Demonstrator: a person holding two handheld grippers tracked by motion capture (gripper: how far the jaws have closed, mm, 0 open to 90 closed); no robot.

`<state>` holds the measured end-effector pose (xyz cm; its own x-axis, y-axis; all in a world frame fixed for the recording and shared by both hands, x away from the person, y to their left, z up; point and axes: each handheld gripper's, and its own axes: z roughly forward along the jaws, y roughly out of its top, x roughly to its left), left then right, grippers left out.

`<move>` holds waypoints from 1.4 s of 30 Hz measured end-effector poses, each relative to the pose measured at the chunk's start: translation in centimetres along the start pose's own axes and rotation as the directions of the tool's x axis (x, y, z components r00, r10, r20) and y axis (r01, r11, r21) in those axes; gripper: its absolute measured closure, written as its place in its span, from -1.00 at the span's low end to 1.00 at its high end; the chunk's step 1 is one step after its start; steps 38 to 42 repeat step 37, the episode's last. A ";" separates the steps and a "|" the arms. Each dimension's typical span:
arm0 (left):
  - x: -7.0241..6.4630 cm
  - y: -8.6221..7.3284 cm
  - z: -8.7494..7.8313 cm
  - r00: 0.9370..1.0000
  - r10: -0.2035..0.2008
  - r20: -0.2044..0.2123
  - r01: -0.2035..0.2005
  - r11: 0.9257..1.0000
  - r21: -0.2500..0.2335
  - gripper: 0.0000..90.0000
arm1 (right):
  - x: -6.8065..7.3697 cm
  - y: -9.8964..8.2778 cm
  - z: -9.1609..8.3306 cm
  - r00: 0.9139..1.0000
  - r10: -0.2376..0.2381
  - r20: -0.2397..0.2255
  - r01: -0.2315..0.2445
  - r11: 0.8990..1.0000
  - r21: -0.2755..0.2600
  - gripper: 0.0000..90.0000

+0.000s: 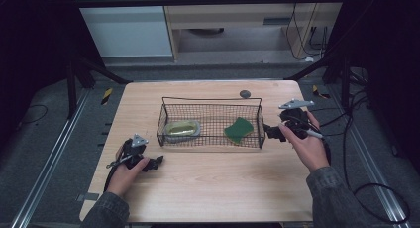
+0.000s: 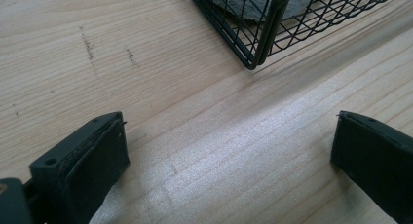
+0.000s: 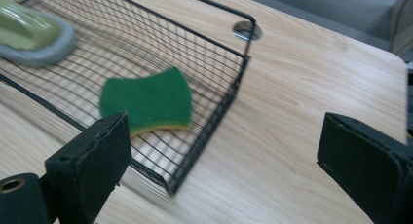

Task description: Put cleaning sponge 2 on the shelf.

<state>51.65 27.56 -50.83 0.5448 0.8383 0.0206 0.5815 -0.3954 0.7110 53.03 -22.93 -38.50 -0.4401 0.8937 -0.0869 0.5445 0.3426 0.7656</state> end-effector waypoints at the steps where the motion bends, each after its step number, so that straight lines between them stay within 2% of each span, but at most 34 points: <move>1: 0.0 0.0 0.0 1.000 0.000 0.000 0.000 1.000 0.000 -1.00 | -0.2 -0.5 -0.1 1.000 0.001 0.013 0.000 1.000 -0.010 -0.86; 5: 0.0 0.0 0.0 1.000 0.000 0.000 0.000 1.000 0.000 -1.00 | -0.8 -2.3 -0.3 0.999 0.000 0.038 0.000 1.000 -0.016 -0.85; 12: 0.0 0.0 0.0 1.000 0.000 0.000 0.000 1.000 0.000 -1.00 | -2.0 -5.9 0.1 0.996 0.069 0.062 -0.069 0.998 -0.014 -0.83; 18: 0.0 0.0 0.0 1.000 0.000 0.000 0.000 1.000 0.000 -1.00 | -2.6 -8.9 1.9 0.990 0.114 0.080 -0.116 0.993 0.010 -0.82; 21: 0.0 0.0 0.0 1.000 -0.001 0.000 0.001 1.000 0.000 -1.00 | -3.0 -10.1 3.2 0.983 0.163 0.085 -0.165 0.986 0.020 -0.81; 24: 0.0 0.0 0.0 1.000 0.000 0.000 0.000 1.000 0.000 -1.00 | -3.4 -10.8 4.3 0.976 0.196 0.095 -0.199 0.980 0.029 -0.80; 27: 0.0 0.0 0.0 1.000 0.000 0.000 0.000 1.000 0.000 -1.00 | -3.6 -11.1 5.1 0.977 0.186 0.108 -0.191 0.981 0.044 -0.80; 30: 0.0 0.0 0.0 1.000 0.000 0.000 0.000 1.000 0.000 -1.00 | -3.4 -11.4 5.8 0.971 0.220 0.091 -0.227 0.972 0.065 -0.82; 33: 0.0 0.0 0.0 1.000 0.000 0.000 0.000 1.000 0.000 -1.00 | -3.1 -11.6 6.2 0.976 0.192 0.104 -0.199 0.978 0.063 -0.86; 37: 0.0 0.0 0.0 1.000 0.000 0.000 0.000 1.000 0.000 -1.00 | -2.8 -11.6 6.3 0.971 0.208 0.117 -0.215 0.975 0.052 -0.89; 42: 0.0 0.0 0.0 1.000 0.000 0.000 0.000 1.000 0.000 -1.00 | -2.8 -11.6 6.3 0.971 0.208 0.117 -0.215 0.975 0.052 -0.89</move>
